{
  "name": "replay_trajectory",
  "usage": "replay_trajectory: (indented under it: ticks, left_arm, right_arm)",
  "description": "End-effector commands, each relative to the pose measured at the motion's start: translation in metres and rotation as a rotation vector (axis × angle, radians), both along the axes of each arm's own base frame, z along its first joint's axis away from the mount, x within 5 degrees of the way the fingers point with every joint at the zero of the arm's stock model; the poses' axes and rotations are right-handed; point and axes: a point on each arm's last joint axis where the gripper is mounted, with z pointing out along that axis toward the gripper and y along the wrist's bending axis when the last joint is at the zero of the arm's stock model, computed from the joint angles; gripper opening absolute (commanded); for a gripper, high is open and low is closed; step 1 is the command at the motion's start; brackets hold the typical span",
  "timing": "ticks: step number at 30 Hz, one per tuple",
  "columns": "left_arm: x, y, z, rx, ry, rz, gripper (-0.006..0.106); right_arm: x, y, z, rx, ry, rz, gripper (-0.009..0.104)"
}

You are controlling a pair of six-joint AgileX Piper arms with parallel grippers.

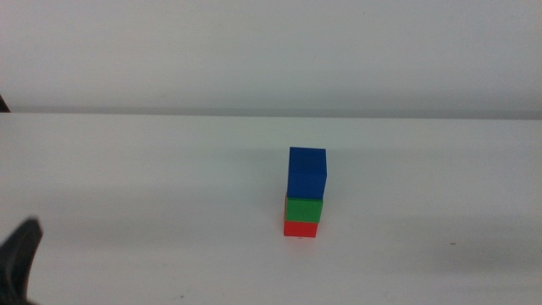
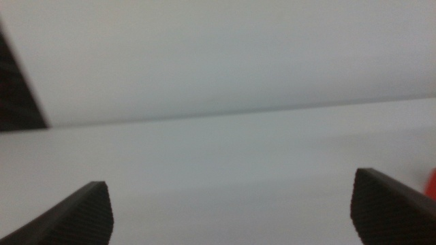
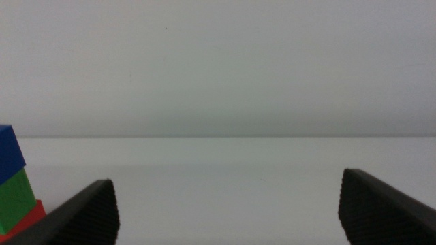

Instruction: Stack red cubes first, then green, then blue cubes in a specific spot.

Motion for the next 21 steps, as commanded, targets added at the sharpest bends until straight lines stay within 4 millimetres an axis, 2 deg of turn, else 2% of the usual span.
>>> replay_trajectory:
  ticks: [1,5,9,11,21]
  left_arm:
    - [-0.006,0.003,-0.024,-0.020,-0.031,0.054,0.094]
    - [-0.011,0.004,-0.049,-0.072,-0.095,0.101,0.094]
    - [-0.006,0.005,-0.070,-0.075,-0.148,0.110,0.094]
    - [-0.006,0.005,-0.072,-0.060,-0.112,0.107,0.094]
    - [-0.006,0.004,-0.070,-0.061,-0.141,0.100,0.094]
  right_arm:
    - [-0.003,-0.001,-0.012,-0.007,-0.048,-0.014,0.086]
    - [-0.007,-0.001,-0.014,-0.003,-0.074,-0.012,0.086]
    - [-0.007,-0.001,-0.012,0.006,-0.096,-0.015,0.086]
    - [-0.007,-0.001,-0.012,0.006,-0.092,-0.014,0.086]
    - [-0.007,-0.001,-0.012,0.006,-0.096,-0.014,0.086]
